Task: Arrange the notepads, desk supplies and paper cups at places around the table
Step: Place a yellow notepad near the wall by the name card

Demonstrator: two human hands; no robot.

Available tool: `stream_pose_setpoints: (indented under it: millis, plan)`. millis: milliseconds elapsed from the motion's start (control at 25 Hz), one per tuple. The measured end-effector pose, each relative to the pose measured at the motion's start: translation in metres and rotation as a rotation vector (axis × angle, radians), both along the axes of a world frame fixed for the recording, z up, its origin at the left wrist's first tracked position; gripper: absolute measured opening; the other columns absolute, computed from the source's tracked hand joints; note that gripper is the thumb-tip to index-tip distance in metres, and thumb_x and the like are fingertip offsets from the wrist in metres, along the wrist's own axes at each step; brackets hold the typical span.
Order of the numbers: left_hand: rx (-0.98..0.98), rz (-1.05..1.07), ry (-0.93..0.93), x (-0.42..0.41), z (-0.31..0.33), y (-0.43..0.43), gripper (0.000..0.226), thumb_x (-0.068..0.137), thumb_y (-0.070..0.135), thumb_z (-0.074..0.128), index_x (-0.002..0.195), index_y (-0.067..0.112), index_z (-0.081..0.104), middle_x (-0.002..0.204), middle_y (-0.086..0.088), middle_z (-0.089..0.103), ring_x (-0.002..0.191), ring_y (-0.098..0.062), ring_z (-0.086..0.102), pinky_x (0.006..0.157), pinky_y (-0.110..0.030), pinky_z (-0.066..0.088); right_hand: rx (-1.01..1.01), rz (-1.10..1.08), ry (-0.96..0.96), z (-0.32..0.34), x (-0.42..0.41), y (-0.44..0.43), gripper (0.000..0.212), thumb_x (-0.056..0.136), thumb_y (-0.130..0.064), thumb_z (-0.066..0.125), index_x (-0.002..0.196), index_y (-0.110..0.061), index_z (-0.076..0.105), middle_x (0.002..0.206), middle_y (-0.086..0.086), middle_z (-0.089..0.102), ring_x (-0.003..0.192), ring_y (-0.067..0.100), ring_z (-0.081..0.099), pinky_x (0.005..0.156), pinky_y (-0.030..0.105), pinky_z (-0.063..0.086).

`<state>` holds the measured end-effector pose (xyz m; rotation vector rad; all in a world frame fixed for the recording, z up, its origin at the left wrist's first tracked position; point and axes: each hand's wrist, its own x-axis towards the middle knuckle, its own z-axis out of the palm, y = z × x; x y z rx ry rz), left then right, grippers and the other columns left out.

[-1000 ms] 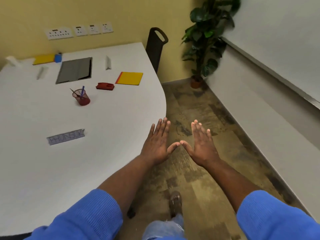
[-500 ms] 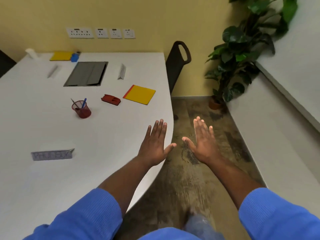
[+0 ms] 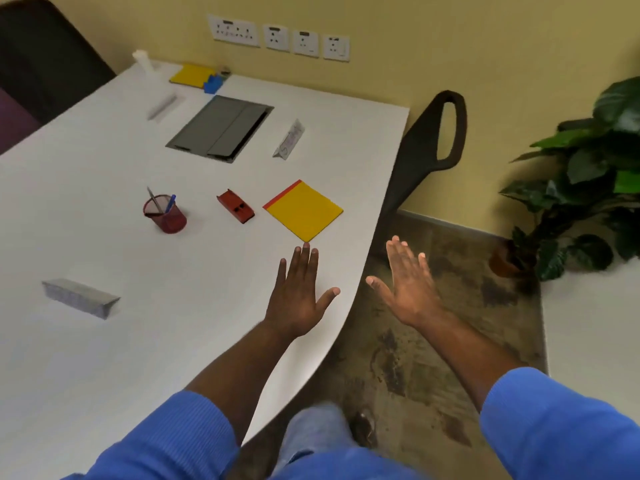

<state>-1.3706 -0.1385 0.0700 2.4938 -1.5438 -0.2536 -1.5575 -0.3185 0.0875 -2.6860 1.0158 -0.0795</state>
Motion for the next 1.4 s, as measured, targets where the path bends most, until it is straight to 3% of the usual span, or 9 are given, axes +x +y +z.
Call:
stream_pose_setpoints:
  millis: [200,400,680,840,1000,1160,1280,1400]
  plan:
    - [-0.005,0.212,0.063,0.022,-0.003,-0.056,0.090,0.097,0.075,0.012,0.162,0.020,-0.015,0.167,0.001,-0.026,0.157,-0.018,-0.020,0.129,-0.049,-0.001,0.009,0.201,-0.020,0.008,0.067,-0.082,0.089,0.095,-0.079,0.014,0.161,-0.024,-0.009,0.169,-0.004,-0.012,0.154,0.011,-0.014,0.123,0.039,-0.011]
    - [0.011,0.358,0.143,0.056,-0.028,-0.111,0.091,0.096,0.076,0.019,0.163,0.023,-0.012,0.169,0.002,-0.021,0.159,-0.020,-0.007,0.129,-0.048,0.006,0.036,0.388,0.034,-0.006,0.132,-0.149,0.088,0.097,-0.073,0.016,0.160,-0.019,-0.013,0.167,-0.003,-0.020,0.151,0.010,-0.022,0.124,0.040,-0.013]
    - [0.028,0.571,0.268,0.098,-0.040,-0.190,0.095,0.093,0.073,0.027,0.164,0.017,-0.001,0.172,-0.005,-0.006,0.157,-0.027,0.019,0.126,-0.051,0.021,0.088,0.493,0.072,-0.022,0.196,-0.251,0.093,0.093,-0.076,0.009,0.161,-0.015,-0.006,0.169,0.001,-0.009,0.156,0.015,-0.007,0.127,0.043,-0.004]
    - [0.025,0.688,0.289,0.111,-0.039,-0.223,0.097,0.092,0.075,0.027,0.165,0.016,0.002,0.172,-0.005,-0.001,0.157,-0.028,0.022,0.125,-0.051,0.024,0.134,0.601,0.101,-0.033,0.236,-0.286,0.096,0.091,-0.078,0.008,0.162,-0.014,-0.002,0.170,0.003,-0.003,0.157,0.018,0.001,0.124,0.035,-0.006]
    - [0.058,0.852,0.335,0.110,-0.049,-0.245,0.095,0.094,0.073,0.031,0.164,0.014,0.003,0.172,-0.007,0.004,0.158,-0.027,0.019,0.126,-0.049,0.022,0.220,0.750,0.172,-0.053,0.271,-0.299,0.091,0.096,-0.074,0.023,0.162,-0.017,-0.002,0.170,0.001,-0.001,0.156,0.017,0.003,0.119,0.029,-0.010]
    - [0.030,1.096,0.466,0.112,-0.067,-0.257,0.096,0.097,0.062,0.052,0.164,0.009,0.008,0.171,-0.011,0.015,0.155,-0.030,0.025,0.123,-0.044,0.029,0.432,0.757,0.194,-0.074,0.301,-0.305,0.086,0.099,-0.059,0.044,0.162,-0.014,0.007,0.169,0.004,0.011,0.155,0.021,0.014,0.122,0.029,0.008]
    - [-0.010,1.290,0.649,0.120,-0.086,-0.265,0.094,0.099,0.053,0.058,0.163,0.007,0.007,0.170,-0.014,0.016,0.154,-0.034,0.024,0.122,-0.046,0.028,0.548,0.683,0.243,-0.091,0.323,-0.297,0.082,0.101,-0.052,0.049,0.161,-0.012,0.010,0.168,0.007,0.018,0.154,0.025,0.019,0.122,0.037,0.019]
    - [-0.056,1.355,0.677,0.129,-0.099,-0.271,0.091,0.100,0.045,0.060,0.163,0.005,0.008,0.169,-0.016,0.018,0.153,-0.036,0.025,0.121,-0.046,0.027,0.631,0.642,0.259,-0.103,0.337,-0.290,0.081,0.100,-0.050,0.052,0.161,-0.012,0.015,0.164,0.009,0.027,0.149,0.028,0.030,0.120,0.045,0.031]
